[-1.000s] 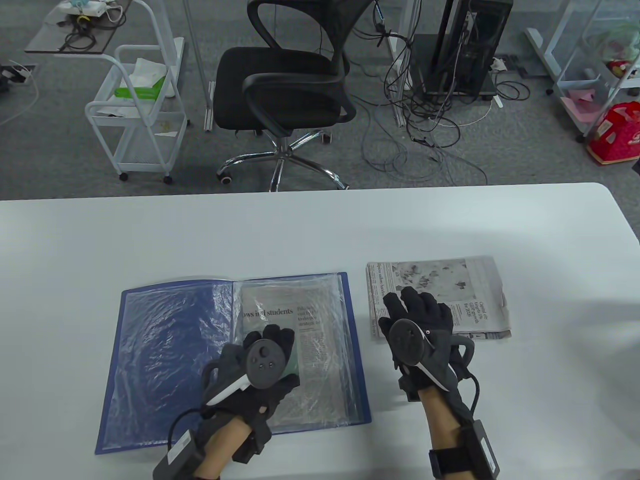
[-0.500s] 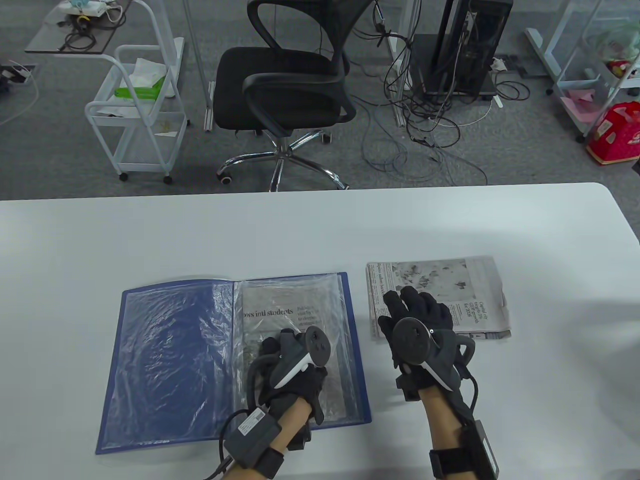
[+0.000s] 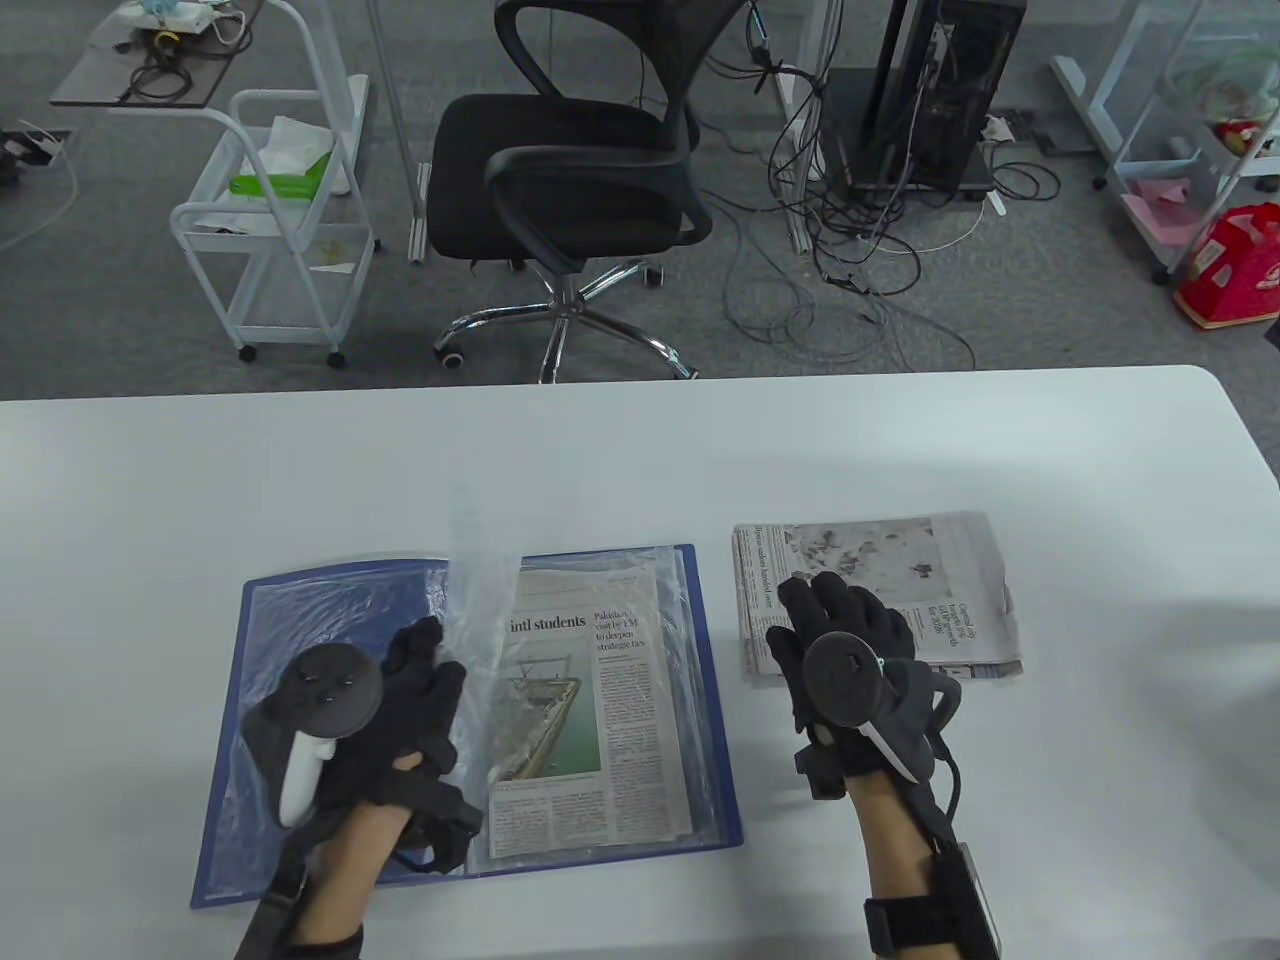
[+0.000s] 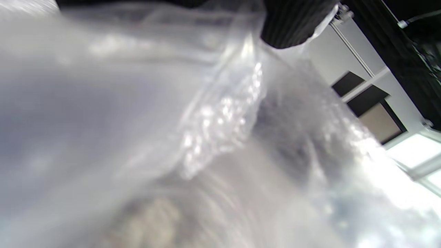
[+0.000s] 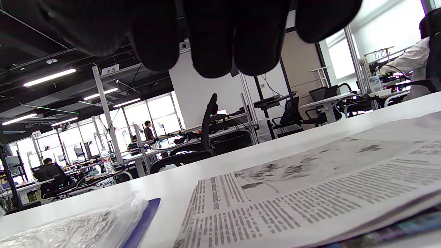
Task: Pull newspapers from file folder
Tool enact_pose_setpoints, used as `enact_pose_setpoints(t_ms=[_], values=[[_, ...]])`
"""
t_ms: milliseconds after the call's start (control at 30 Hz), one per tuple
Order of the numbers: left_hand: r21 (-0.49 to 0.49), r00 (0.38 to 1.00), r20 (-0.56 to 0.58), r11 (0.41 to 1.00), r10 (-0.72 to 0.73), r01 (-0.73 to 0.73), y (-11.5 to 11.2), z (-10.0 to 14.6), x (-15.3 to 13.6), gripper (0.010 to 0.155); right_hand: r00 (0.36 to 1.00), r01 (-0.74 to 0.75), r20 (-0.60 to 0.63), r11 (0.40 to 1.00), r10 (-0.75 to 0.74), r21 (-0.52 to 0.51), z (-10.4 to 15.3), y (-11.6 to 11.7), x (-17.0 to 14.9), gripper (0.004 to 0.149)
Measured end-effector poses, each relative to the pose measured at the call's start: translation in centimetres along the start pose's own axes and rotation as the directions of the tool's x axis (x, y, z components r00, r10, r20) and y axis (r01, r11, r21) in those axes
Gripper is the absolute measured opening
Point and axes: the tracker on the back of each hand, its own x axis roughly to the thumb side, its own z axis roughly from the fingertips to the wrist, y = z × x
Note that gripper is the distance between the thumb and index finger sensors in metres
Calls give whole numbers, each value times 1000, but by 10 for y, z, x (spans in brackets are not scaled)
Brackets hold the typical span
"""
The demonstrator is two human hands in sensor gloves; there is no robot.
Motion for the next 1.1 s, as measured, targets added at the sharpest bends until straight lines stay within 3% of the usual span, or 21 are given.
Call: enact_pose_setpoints(t_ms=[267,433,533,667,833,1000,1100], values=[[-29,972,-232,999,20,-27,21,-10,-64,67,999,-4,-35,999,5,39,-1,9,-11,55],[-34,954,-298,999,-30,21,33,-17,-84,72,999,-11,-48,999,13,50,-2,10,-15,55],[-17,956,-291,999,31,-38,42,-16,-89,82,999,-8,-52,999,10,44,-2,8,-16,56],[64,967,-176,982,184,-175,61,-9,-82,83,998,0,-57,999,2,35,-3,6,-17,56],[147,970,158,967,187,-210,78,-1,-56,71,998,1,-58,999,1,38,-3,6,-17,56],[80,931,365,995,20,-53,72,9,-20,64,998,-1,-55,999,3,40,-3,6,-17,56],[-16,915,397,996,-73,87,57,13,-2,63,999,-3,-53,999,6,44,-3,6,-16,56]])
